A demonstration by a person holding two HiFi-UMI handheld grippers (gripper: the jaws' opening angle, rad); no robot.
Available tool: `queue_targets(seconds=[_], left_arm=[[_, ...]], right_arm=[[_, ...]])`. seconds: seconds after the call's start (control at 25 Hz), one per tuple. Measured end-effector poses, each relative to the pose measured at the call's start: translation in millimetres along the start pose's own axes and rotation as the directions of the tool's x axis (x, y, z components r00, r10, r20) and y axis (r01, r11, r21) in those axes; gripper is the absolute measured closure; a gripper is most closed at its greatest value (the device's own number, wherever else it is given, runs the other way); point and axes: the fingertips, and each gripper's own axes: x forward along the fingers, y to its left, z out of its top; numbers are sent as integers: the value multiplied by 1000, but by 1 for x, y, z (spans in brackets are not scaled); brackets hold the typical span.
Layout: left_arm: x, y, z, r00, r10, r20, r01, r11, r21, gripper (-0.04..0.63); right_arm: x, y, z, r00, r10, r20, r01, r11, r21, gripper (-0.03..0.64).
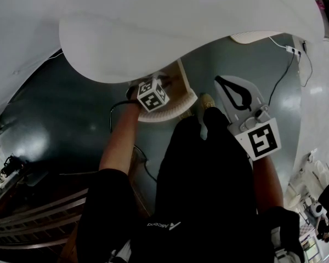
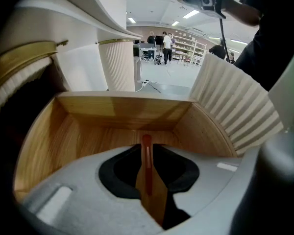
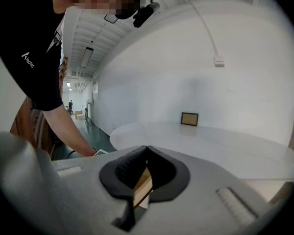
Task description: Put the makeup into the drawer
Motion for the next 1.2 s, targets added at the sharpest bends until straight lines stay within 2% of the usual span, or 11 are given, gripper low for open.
queue_targets(seconds=[0.32,0.6,0.72,0.84,0.92,1.0,1.08,1.2], left_arm=[[-22,-5,20,999,36,37,-35,999,-14,514],[-59,-18,48,993,88,78,-87,996,-10,569],[-80,-24,69,984,133,116,-132,991,-15,578],[-112,-27,92,961,205,183,-200,979,-45,584],[-138,-24,110,930,270,249,-255,963,-91,584],[-166,-20,131,882,342,324,-304,938,-163,584],[-193,-18,153,818,414,400,-339,908,-246,584],[-235,-19,189,697,511,504,-377,858,-349,584]], right_arm=[[-1,4,7,999,44,25,-44,999,-7,614],[-9,7,18,993,99,62,-98,995,-20,614],[-17,7,22,989,126,77,-123,992,-34,614],[-23,9,32,984,147,98,-144,989,-40,614],[-25,10,41,980,165,115,-161,986,-42,614],[-27,9,51,974,183,136,-178,983,-46,614],[-30,9,59,969,196,152,-191,980,-46,614],[-37,8,70,962,209,178,-205,978,-43,614]])
